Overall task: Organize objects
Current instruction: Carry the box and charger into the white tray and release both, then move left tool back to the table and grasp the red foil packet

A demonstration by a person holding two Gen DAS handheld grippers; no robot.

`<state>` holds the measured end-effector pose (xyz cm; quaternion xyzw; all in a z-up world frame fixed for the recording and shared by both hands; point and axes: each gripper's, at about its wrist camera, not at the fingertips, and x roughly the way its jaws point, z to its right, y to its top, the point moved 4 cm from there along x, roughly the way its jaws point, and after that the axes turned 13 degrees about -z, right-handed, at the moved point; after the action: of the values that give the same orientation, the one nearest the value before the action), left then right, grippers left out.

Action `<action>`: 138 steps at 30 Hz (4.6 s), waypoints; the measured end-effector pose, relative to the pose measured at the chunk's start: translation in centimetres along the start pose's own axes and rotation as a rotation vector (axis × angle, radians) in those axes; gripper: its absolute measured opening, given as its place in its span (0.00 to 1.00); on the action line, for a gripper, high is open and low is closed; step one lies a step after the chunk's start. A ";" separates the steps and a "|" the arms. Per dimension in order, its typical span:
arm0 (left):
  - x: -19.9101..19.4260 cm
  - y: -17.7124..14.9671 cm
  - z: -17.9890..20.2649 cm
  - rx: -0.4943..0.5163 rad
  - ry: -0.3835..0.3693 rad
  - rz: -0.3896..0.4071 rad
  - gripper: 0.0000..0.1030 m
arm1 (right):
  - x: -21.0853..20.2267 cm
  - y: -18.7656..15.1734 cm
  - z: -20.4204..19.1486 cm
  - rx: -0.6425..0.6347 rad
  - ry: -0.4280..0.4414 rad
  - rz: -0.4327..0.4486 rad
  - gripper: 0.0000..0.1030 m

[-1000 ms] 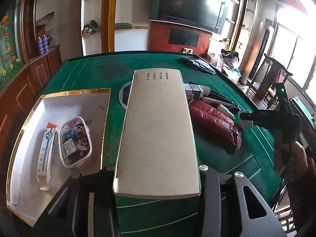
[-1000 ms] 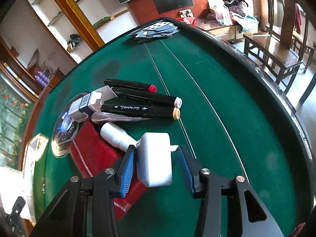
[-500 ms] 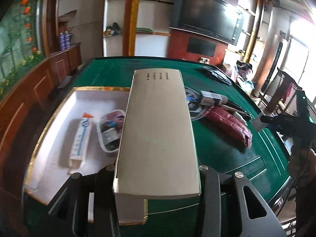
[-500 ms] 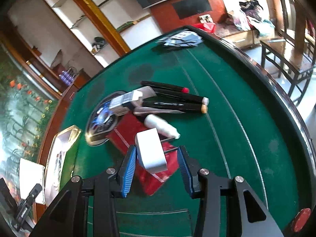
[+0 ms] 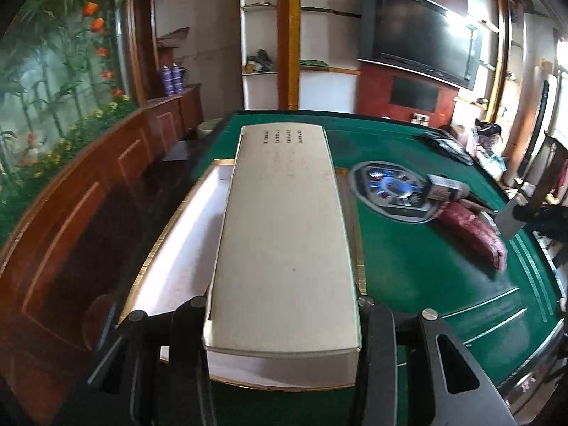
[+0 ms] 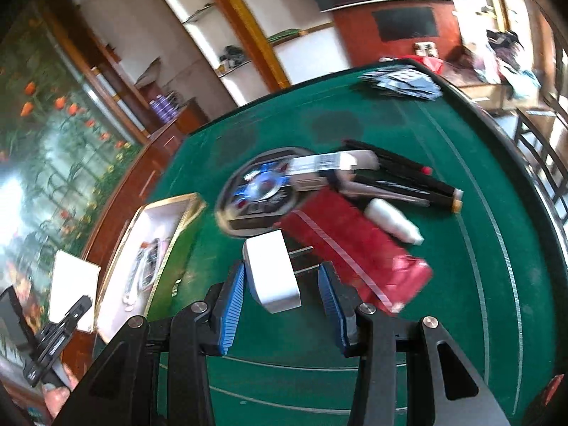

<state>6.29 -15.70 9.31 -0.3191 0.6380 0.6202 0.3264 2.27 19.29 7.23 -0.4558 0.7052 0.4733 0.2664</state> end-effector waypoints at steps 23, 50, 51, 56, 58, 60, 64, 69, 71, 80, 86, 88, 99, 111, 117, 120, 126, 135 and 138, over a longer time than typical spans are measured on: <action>7.2 0.6 -7.1 -0.055 0.138 -0.065 0.39 | 13.6 -3.3 -23.4 -0.396 0.171 -0.275 0.45; 9.3 1.7 -10.0 -0.173 0.006 -0.092 0.79 | 20.1 -3.8 -25.3 -0.433 0.113 -0.345 0.47; 9.2 1.7 -10.0 -0.177 0.000 -0.090 0.80 | 20.0 -3.7 -25.3 -0.434 0.112 -0.337 0.47; 7.0 2.0 -9.8 -0.182 -0.009 -0.044 0.85 | 18.0 -3.4 -25.2 -0.448 0.138 -0.276 0.69; 6.0 2.1 -9.4 -0.178 -0.013 -0.024 0.85 | 16.6 -3.4 -25.0 -0.462 0.147 -0.238 0.71; 4.7 2.2 -8.7 -0.172 -0.032 0.007 0.89 | 15.1 -3.3 -24.8 -0.468 0.146 -0.200 0.73; 2.5 2.8 -6.5 -0.155 -0.087 0.056 0.93 | 12.3 -3.3 -22.6 -0.455 0.126 -0.141 0.74; 1.0 3.2 -1.7 -0.090 -0.140 0.078 0.95 | 9.3 -3.2 -16.7 -0.364 0.087 -0.083 0.76; 0.7 3.3 0.9 -0.048 -0.154 0.080 0.95 | 8.3 -3.2 -14.1 -0.309 0.081 -0.074 0.76; 0.3 2.7 10.9 0.107 -0.174 0.076 0.95 | 0.3 -3.3 -1.4 -0.024 0.079 0.099 0.84; 0.7 2.6 14.7 0.119 -0.200 0.024 0.95 | 0.5 -5.0 -1.6 -0.127 0.030 0.061 0.90; 0.9 2.5 15.7 0.129 -0.200 0.015 0.95 | -0.3 -5.6 -0.8 -0.121 0.044 0.085 0.90; 4.6 1.7 24.7 0.187 -0.273 -0.100 0.95 | -7.1 -9.3 9.7 0.004 -0.110 0.198 0.90; 7.6 0.7 28.1 0.149 -0.278 -0.208 0.95 | -10.0 -11.1 17.7 0.190 -0.074 0.232 0.90; 9.4 1.8 27.6 0.048 -0.284 -0.245 0.95 | -10.1 -11.0 18.4 0.215 -0.030 0.257 0.90; 11.1 2.2 28.0 0.004 -0.263 -0.266 0.95 | -9.4 -11.1 18.4 0.223 -0.013 0.244 0.90; 14.1 3.6 29.3 -0.025 -0.095 -0.250 0.95 | -8.9 -11.1 18.5 0.225 -0.017 0.234 0.90; 17.0 6.3 31.7 -0.059 0.148 -0.203 0.96 | -8.2 -10.7 18.9 0.232 -0.018 0.216 0.90; 17.2 6.4 33.9 0.024 0.142 -0.195 0.97 | -7.8 -10.5 19.0 0.235 -0.015 0.204 0.90</action>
<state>-8.29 18.36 -1.55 -0.4189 0.6328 0.5536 0.3429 14.08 38.20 1.31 -0.3440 0.7962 0.4158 0.2737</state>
